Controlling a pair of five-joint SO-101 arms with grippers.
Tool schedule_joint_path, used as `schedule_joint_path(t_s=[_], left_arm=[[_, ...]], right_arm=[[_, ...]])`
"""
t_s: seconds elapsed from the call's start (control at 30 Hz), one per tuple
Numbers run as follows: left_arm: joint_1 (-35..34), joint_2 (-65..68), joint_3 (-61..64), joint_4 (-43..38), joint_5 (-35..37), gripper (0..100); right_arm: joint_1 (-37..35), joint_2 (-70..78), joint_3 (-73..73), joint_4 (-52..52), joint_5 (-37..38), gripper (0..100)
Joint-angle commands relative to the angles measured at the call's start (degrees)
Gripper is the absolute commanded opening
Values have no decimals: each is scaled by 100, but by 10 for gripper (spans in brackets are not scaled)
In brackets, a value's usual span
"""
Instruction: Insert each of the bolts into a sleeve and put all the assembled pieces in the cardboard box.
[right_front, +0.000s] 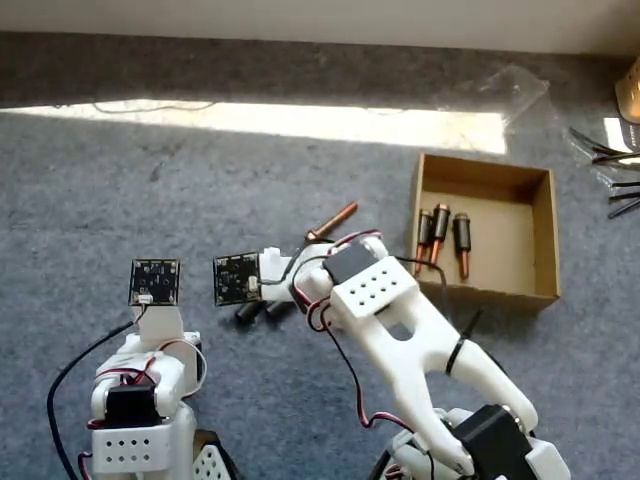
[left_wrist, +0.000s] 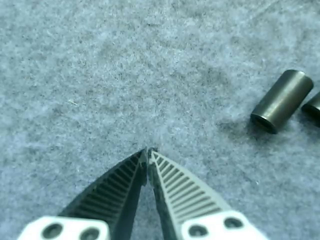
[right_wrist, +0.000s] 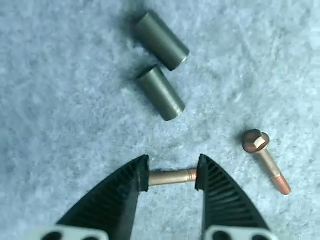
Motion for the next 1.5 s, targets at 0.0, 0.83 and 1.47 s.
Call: schedule_joint_path(t_s=[0.0,0.83,1.47], left_arm=[[-48,-31,127,35,-35,27],[-13,-31,127,35,-35,27],[-1613,-31,127,35,-26,27]], right_arm=[[-57,-40,66,-312,88,146],[-488,-92,40,-312,44,146],[-567,-4,92,-945,88,146]])
